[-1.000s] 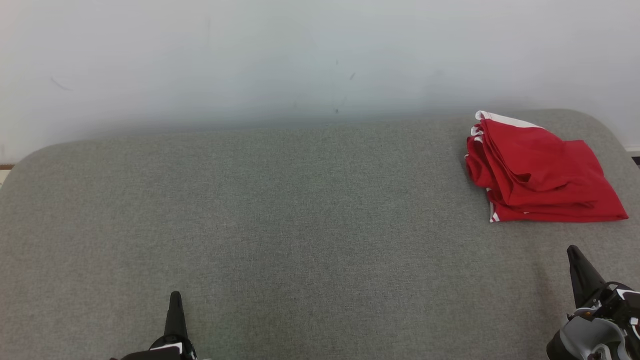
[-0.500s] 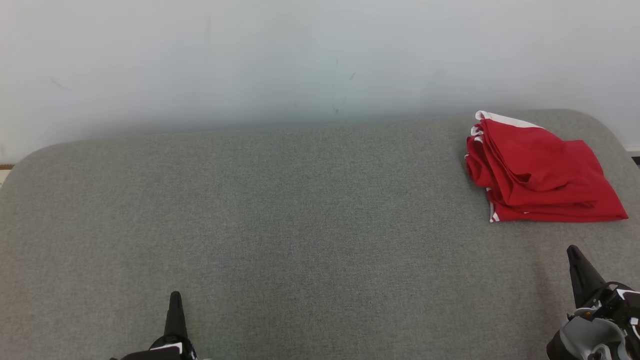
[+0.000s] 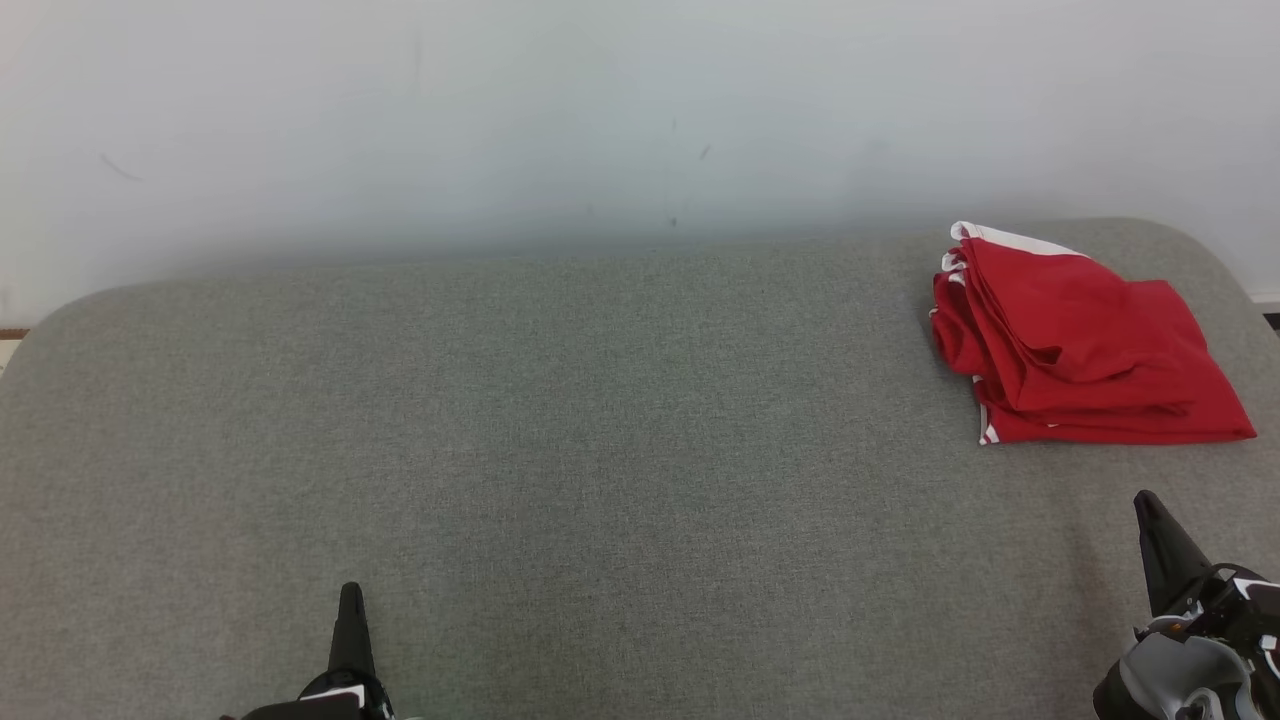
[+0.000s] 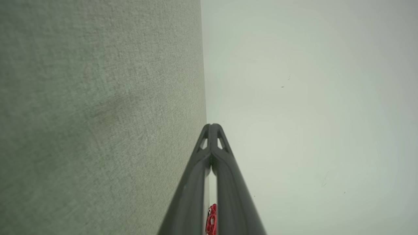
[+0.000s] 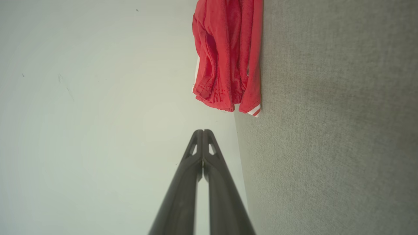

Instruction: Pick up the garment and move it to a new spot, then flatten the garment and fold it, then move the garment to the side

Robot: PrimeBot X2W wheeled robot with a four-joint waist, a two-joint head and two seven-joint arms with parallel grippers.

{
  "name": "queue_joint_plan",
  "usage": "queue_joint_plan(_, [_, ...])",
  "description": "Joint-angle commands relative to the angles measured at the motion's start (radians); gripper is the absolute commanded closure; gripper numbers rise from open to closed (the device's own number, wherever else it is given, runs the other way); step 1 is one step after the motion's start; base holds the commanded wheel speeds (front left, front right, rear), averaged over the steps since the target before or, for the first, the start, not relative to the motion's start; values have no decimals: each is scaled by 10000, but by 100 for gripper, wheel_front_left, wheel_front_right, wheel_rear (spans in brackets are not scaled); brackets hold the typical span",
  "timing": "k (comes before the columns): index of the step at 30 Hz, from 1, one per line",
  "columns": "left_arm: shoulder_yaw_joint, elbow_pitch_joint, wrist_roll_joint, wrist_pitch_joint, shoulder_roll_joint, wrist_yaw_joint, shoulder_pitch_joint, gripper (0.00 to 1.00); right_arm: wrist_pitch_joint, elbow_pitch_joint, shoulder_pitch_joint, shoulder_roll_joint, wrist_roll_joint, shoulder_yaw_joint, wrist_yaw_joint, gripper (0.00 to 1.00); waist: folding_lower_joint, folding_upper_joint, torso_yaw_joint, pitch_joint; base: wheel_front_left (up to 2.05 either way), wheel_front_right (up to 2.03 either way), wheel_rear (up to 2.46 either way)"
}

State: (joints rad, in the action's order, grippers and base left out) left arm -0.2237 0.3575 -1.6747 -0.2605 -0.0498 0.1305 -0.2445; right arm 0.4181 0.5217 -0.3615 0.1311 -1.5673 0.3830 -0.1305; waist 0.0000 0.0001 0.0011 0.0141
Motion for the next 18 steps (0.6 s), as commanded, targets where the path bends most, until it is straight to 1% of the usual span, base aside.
queue_joint_plan(1, [11, 37, -18, -20, -8, 24, -37, 100, 28, 14, -60, 17, -32, 1, -4, 100, 0, -1, 0, 0, 0, 0, 0])
queue_joint_plan(18, [12, 35, -18, -18, -8, 24, -35, 100, 32, 13, -62, 13, -21, 12, -4, 100, 0, -1, 0, 0, 0, 0, 0])
